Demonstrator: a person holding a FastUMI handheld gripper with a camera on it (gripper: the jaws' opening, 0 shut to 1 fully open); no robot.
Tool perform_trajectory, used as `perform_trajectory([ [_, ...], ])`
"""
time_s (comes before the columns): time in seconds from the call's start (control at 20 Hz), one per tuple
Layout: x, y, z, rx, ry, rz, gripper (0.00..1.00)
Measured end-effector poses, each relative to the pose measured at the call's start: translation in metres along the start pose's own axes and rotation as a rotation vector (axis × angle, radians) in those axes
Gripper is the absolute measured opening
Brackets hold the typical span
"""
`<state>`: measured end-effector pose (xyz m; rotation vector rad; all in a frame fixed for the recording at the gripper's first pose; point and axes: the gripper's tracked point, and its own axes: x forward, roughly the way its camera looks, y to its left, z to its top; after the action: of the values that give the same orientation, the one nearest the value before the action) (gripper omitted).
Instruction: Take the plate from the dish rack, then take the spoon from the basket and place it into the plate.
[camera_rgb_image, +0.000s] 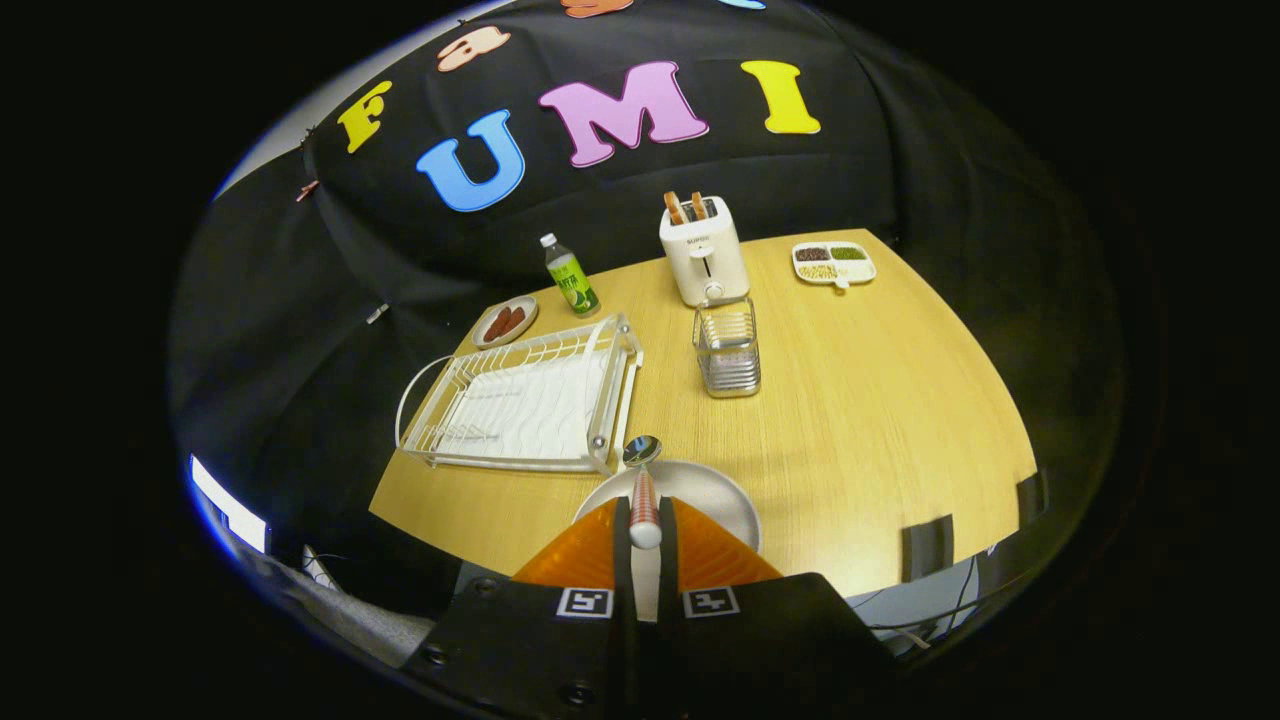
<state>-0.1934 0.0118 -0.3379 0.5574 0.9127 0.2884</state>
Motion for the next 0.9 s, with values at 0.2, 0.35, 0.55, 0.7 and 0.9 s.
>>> perform_trajectory([
  [0.2, 0.020, -0.005, -0.044, -0.001, 0.068, 0.006, 0.11],
  [0.35, 0.028, -0.009, -0.057, 0.019, 0.070, 0.016, 0.11],
  [0.55, 0.036, -0.009, -0.062, 0.031, 0.079, 0.039, 0.11],
  [0.7, 0.044, -0.017, -0.085, 0.012, 0.163, 0.021, 0.16],
  [0.9, 0.055, -0.027, -0.109, 0.006, 0.221, -0.016, 0.19],
])
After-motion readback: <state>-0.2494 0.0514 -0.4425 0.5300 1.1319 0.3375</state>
